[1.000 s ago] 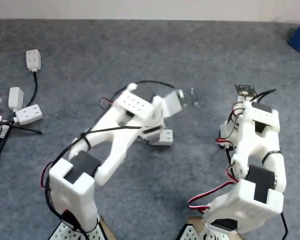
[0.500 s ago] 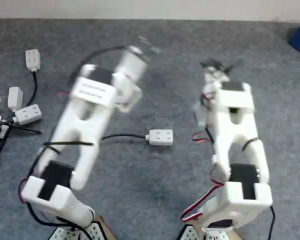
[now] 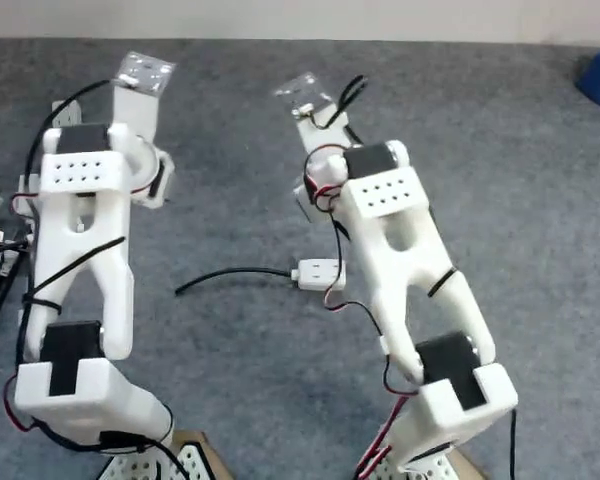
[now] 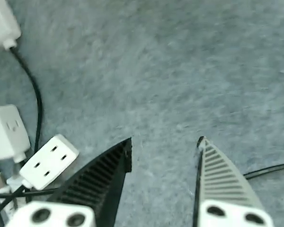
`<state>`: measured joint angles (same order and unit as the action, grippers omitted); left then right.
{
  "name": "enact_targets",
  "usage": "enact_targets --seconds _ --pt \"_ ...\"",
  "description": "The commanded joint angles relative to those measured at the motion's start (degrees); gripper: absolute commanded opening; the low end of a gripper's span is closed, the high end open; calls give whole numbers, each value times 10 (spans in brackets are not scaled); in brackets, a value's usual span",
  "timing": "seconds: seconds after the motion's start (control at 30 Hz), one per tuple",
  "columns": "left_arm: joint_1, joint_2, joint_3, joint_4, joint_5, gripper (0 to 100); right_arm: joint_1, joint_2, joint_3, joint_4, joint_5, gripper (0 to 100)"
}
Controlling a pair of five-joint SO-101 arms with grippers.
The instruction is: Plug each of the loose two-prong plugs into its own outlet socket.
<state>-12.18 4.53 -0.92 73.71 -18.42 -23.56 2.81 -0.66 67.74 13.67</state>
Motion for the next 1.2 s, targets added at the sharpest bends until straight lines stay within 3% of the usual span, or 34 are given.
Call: enact_targets --seconds 0.0,0.2,0.37,0.57,0.7,0.8,1.03,1.17 --pt "-9 -31 33 -41 -6 221 -19 -124 58 -63 6 7" --pt "-5 -104 159 -164 -4 220 -73 -330 277 -152 25 7" --pt "7 -304 353 -310 -4 220 -120 -449 395 -165 34 7" --pt "8 -553 633 -515 -11 223 -122 -519 449 -159 22 7" --pt "20 -640 721 -519 -79 224 -120 -530 459 -137 -10 7" --pt "28 -691 754 -495 -85 225 -122 -536 461 -137 -33 7" --pt "149 -794 771 -382 -84 226 -122 -521 509 -168 -54 7" --pt "204 -824 771 -356 -84 226 -123 -526 529 -184 -55 7"
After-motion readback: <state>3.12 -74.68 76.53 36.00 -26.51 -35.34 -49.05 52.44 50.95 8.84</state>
